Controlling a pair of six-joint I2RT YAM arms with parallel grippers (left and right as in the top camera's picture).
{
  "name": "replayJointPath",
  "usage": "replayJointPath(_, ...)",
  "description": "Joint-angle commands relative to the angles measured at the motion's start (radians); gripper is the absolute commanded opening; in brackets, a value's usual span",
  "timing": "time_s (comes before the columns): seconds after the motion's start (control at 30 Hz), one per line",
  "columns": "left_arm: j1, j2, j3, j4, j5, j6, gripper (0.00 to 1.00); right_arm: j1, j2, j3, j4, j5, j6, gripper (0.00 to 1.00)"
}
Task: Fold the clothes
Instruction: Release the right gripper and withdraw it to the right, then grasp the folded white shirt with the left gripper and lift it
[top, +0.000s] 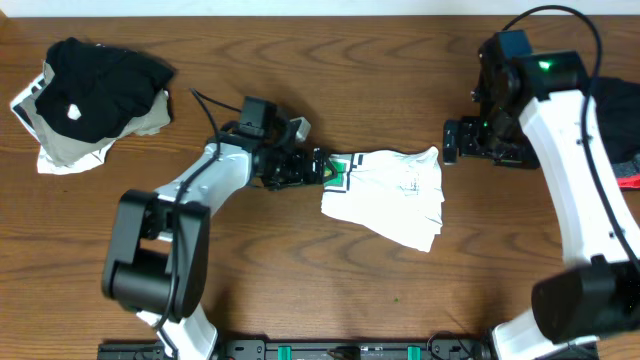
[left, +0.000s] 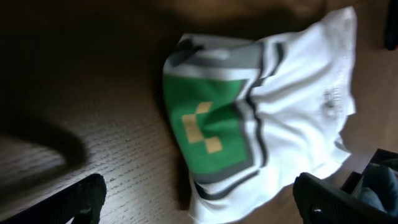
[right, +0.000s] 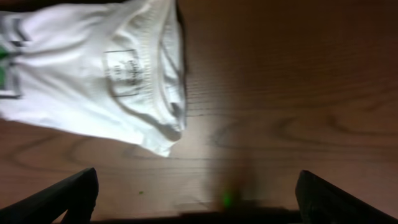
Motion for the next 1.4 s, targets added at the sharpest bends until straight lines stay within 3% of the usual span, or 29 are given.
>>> replayJointPath(0.0, -0.033, 0.071, -0.003, 0.013, -0.014, -0.058, 0.98, -0.007, -0.080, 0.020, -0.004, -0.037, -0.006, 0.99)
replayJointPath(0.23, -0.081, 0.118, -0.003, 0.076, -0.019, -0.202, 0.98, -0.007, -0.174, 0.020, -0.029, -0.037, -0.006, 0.99)
replayJointPath(0.33, -0.110, 0.124, -0.003, 0.074, -0.088, -0.281, 0.98, -0.007, -0.190, 0.020, -0.038, -0.037, -0.006, 0.99)
replayJointPath(0.6, -0.182, 0.126, -0.003, 0.080, -0.154, -0.370, 0.98, -0.007, -0.192, 0.017, -0.052, -0.037, -0.006, 0.99)
replayJointPath(0.67, -0.188, 0.126, -0.003, 0.083, -0.165, -0.370, 0.78, -0.007, -0.192, 0.016, -0.056, -0.037, -0.006, 0.99)
replayJointPath(0.83, -0.187, 0.126, -0.003, 0.108, -0.165, -0.369, 0.08, -0.007, -0.192, 0.012, -0.069, -0.036, -0.006, 0.99)
replayJointPath(0.97, -0.187, 0.125, -0.001, 0.140, -0.165, -0.341, 0.06, -0.007, -0.192, -0.006, -0.068, -0.036, -0.006, 0.99)
replayJointPath(1.13, -0.175, 0.125, 0.043, 0.145, -0.170, -0.221, 0.06, -0.007, -0.192, -0.031, -0.068, -0.036, -0.006, 0.99)
replayJointPath(1.37, -0.100, 0.125, 0.174, 0.119, -0.268, -0.106, 0.06, -0.007, -0.192, -0.085, -0.067, -0.037, -0.006, 0.99)
